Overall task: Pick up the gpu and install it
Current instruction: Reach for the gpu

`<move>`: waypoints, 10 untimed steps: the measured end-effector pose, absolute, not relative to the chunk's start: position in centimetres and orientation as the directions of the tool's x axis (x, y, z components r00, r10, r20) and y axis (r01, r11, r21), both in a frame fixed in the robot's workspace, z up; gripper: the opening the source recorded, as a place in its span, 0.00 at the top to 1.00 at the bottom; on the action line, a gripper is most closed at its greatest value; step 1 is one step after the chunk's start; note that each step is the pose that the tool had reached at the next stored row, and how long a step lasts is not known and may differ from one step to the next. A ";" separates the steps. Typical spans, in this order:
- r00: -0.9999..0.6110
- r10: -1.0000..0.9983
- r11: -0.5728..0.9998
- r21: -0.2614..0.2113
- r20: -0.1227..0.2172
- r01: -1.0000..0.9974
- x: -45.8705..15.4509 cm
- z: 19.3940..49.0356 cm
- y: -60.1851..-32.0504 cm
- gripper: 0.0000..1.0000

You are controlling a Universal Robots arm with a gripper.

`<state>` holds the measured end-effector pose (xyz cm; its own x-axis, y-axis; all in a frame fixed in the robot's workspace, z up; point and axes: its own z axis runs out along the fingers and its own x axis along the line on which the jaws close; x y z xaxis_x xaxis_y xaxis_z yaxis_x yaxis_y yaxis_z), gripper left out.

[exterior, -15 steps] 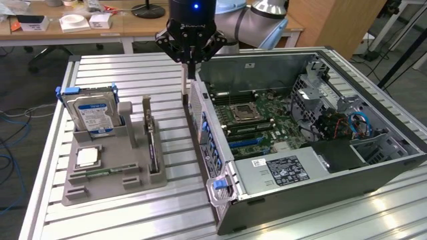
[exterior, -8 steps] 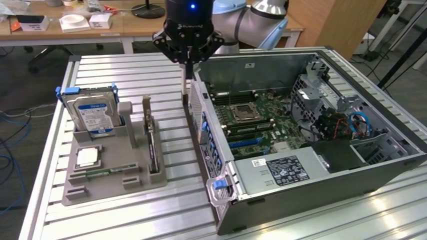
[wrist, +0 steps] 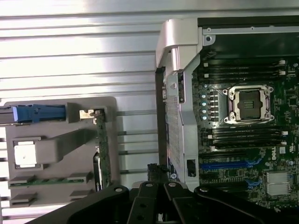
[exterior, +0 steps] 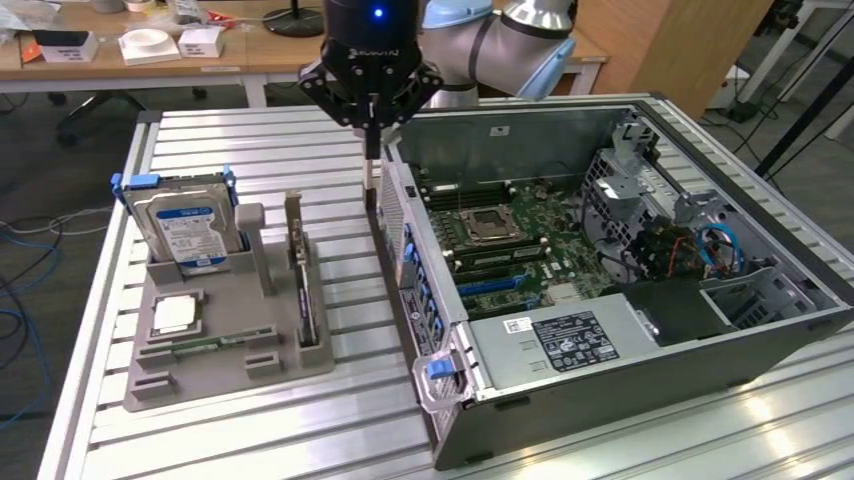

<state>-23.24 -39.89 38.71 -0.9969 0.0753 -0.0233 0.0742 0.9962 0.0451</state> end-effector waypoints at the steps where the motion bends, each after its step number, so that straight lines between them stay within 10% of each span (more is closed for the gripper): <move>1: -0.997 0.075 0.996 0.045 -0.023 0.074 -23.3 38.7 -39.9 0.89; 10: -0.997 0.075 0.996 0.045 -0.023 0.074 -23.8 38.7 -39.9 0.89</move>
